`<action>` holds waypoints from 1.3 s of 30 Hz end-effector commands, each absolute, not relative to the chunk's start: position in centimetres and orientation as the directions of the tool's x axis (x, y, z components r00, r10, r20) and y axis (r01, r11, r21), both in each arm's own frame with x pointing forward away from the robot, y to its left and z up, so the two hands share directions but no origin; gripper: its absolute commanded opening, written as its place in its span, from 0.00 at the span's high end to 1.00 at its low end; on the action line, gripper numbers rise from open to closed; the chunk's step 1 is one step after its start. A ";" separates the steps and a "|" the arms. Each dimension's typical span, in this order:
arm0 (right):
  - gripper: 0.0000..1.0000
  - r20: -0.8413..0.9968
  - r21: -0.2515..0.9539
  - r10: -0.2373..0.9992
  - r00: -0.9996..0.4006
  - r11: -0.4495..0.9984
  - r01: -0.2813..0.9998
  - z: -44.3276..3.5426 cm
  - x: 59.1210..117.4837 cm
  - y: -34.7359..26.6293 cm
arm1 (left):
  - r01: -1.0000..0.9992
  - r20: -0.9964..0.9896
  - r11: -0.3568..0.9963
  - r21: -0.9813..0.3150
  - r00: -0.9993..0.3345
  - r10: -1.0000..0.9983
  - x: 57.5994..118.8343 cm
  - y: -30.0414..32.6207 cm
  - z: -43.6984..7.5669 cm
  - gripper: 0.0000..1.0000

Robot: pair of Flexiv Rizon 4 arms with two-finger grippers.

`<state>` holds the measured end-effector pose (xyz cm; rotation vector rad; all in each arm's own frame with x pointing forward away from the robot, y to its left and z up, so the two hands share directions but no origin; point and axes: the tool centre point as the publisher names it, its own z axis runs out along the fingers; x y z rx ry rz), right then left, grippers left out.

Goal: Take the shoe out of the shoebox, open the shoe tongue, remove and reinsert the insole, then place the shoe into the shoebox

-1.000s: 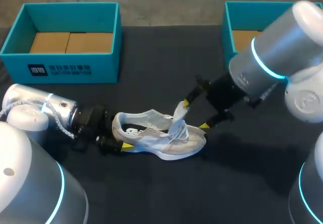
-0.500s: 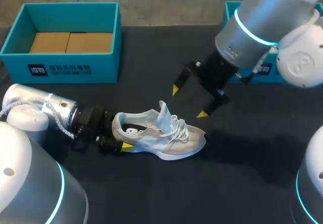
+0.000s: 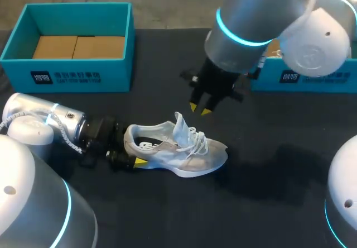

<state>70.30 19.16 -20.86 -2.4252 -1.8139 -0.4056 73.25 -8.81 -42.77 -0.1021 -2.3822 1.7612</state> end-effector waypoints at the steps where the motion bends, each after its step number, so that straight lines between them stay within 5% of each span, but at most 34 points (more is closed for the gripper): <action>1: 1.00 0.141 0.206 0.986 0.085 -0.113 0.972 -20.5 70.0 19.9 | -0.049 0.100 0.299 -0.953 -0.982 0.158 73.2 -8.8 -42.7 1.00; 13: 1.00 0.133 0.078 0.990 -0.051 0.041 0.996 -19.8 71.6 18.7 | -0.049 0.100 0.299 -0.953 -0.982 0.158 73.2 -8.8 -42.7 1.00; 15: 1.00 0.095 0.039 0.992 0.087 -0.091 0.995 -20.3 72.8 18.6 | -0.049 0.100 0.299 -0.953 -0.982 0.158 73.2 -8.8 -42.7 1.00; 27: 1.00 0.095 0.039 0.992 0.087 -0.091 0.995 -20.3 72.8 18.6 | -0.049 0.100 0.299 -0.953 -0.982 0.158 73.2 -8.8 -42.7 1.00; 33: 1.00 0.039 0.124 0.896 -0.442 0.434 0.892 -19.4 72.7 21.7 | -0.049 0.100 0.299 -0.953 -0.982 0.158 73.2 -8.8 -42.7 1.00; 39: 1.00 -0.023 0.155 0.676 -0.737 0.730 0.665 -18.8 72.2 23.3 | -0.049 0.100 0.299 -0.953 -0.982 0.158 73.2 -8.8 -42.7 1.00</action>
